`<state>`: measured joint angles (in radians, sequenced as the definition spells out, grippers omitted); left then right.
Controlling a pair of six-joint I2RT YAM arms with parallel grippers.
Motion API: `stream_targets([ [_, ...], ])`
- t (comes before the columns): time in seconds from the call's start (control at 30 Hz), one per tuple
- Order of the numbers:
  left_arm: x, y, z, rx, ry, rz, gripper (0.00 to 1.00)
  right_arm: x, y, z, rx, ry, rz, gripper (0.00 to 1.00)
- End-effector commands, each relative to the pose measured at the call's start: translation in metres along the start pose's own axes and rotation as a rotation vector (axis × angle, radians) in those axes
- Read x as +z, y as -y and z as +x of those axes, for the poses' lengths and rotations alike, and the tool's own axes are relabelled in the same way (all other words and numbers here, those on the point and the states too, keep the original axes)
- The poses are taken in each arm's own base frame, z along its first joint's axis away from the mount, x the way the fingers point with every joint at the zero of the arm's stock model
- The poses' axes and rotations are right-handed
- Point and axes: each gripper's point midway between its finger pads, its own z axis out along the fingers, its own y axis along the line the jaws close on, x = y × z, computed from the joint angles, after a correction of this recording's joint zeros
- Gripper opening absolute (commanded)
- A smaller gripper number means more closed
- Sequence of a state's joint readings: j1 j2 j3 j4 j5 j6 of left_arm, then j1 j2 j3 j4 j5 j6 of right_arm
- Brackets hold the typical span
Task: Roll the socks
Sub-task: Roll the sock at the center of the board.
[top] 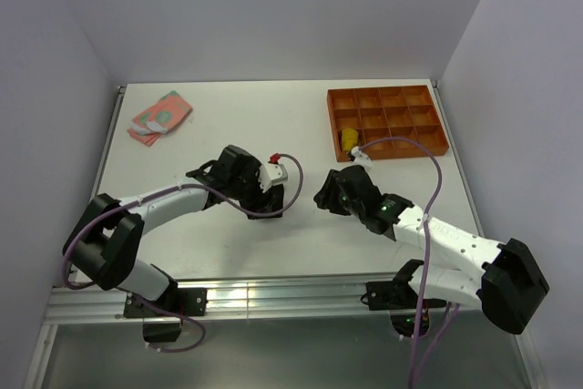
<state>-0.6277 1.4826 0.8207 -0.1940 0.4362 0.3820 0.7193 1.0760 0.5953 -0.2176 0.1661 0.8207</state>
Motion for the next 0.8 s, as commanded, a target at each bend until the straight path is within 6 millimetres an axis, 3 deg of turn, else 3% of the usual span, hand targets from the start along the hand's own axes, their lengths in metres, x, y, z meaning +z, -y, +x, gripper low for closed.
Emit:
stream_targets([
  [0.0,0.004,0.014,0.005,0.03,-0.024,0.098,0.65,-0.005,-0.003,-0.013,0.01,0.056,-0.01,0.54],
  [0.3,0.009,0.024,0.034,0.05,-0.122,0.172,0.65,-0.006,0.003,-0.011,0.02,0.068,-0.006,0.54],
  [0.57,0.018,0.02,0.038,0.043,-0.143,0.177,0.64,-0.001,0.005,-0.007,0.012,0.059,0.001,0.54],
  [0.77,0.026,0.019,0.053,0.023,-0.197,0.185,0.6,-0.001,0.006,-0.005,-0.001,0.056,0.007,0.53],
])
